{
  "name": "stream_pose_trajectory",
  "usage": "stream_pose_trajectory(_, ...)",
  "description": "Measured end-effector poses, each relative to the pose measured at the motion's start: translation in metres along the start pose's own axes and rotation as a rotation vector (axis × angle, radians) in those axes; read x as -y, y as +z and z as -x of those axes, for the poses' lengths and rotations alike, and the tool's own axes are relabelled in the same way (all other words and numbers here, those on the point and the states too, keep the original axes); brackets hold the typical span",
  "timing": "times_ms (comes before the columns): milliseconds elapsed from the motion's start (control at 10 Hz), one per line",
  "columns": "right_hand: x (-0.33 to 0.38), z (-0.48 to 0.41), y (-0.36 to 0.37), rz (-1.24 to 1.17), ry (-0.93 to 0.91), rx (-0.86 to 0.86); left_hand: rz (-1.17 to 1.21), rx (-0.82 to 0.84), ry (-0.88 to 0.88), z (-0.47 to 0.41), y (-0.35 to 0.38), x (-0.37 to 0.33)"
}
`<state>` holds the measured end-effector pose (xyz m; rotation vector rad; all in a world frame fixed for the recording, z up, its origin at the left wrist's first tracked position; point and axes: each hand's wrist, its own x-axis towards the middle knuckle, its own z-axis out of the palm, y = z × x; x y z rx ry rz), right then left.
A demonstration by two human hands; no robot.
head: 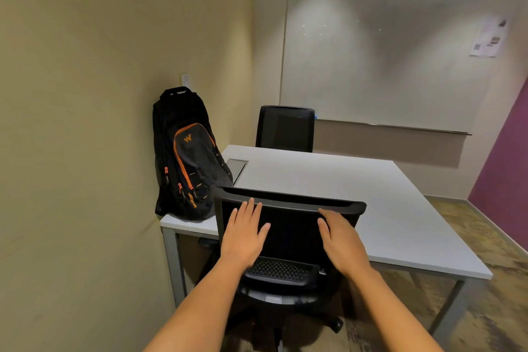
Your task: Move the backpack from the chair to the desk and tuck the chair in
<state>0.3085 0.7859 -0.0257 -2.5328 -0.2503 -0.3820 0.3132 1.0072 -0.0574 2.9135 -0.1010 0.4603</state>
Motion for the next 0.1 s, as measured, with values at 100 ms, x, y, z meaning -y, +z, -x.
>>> stream_pose_trajectory(100,0.0195,0.0078,-0.0286,-0.273,-0.023,-0.234,-0.055,-0.070,0.006,-0.0178,-0.0255,0.0033)
